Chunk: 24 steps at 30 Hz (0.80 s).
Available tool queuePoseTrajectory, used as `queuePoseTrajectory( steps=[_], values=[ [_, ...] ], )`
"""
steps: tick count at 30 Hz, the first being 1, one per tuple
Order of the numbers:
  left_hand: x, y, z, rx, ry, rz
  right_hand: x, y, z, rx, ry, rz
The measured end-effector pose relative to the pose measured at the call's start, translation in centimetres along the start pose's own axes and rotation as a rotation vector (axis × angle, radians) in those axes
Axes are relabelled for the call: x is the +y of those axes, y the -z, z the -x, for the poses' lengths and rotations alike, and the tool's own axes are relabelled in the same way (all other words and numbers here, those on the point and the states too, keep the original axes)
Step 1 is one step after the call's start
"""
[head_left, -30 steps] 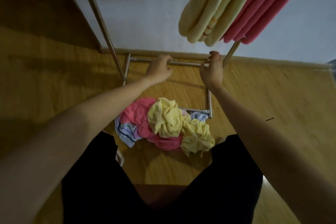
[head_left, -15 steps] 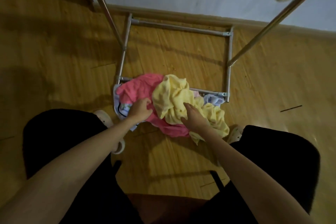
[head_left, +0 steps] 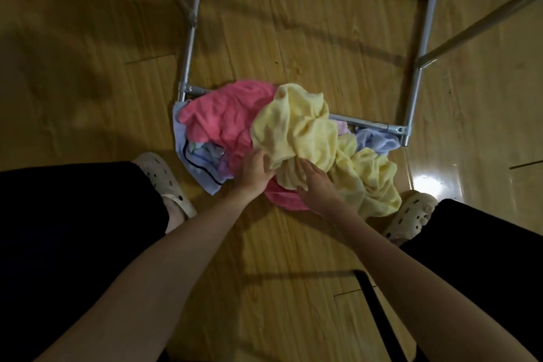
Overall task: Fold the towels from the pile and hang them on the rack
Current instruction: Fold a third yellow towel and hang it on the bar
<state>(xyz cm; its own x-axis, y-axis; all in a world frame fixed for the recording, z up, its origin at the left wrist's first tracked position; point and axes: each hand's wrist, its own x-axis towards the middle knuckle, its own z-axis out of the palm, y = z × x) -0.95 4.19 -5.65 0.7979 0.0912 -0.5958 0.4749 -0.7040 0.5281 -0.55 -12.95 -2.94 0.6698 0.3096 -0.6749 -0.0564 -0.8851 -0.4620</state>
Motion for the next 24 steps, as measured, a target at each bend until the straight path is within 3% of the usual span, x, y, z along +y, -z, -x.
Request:
queuePoseTrajectory(
  steps=[8, 13, 17, 24],
  values=[
    [0.5, -0.3, -1.4, 0.063, 0.004, -0.037, 0.1, 0.1, -0.8, -0.003, 0.008, -0.013],
    [2.2, 2.1, -0.7, 0.111, 0.015, 0.149, -0.7, 1.2, 0.2, 0.028, 0.015, -0.041],
    [5.4, 5.4, 1.3, 0.157, -0.099, 0.338, -2.1, 2.6, 2.1, 0.095, 0.062, -0.082],
    [11.5, 11.1, 6.5, 0.201, -0.217, 0.438, -4.7, 5.7, 6.8, 0.321, 0.237, -0.251]
  ],
)
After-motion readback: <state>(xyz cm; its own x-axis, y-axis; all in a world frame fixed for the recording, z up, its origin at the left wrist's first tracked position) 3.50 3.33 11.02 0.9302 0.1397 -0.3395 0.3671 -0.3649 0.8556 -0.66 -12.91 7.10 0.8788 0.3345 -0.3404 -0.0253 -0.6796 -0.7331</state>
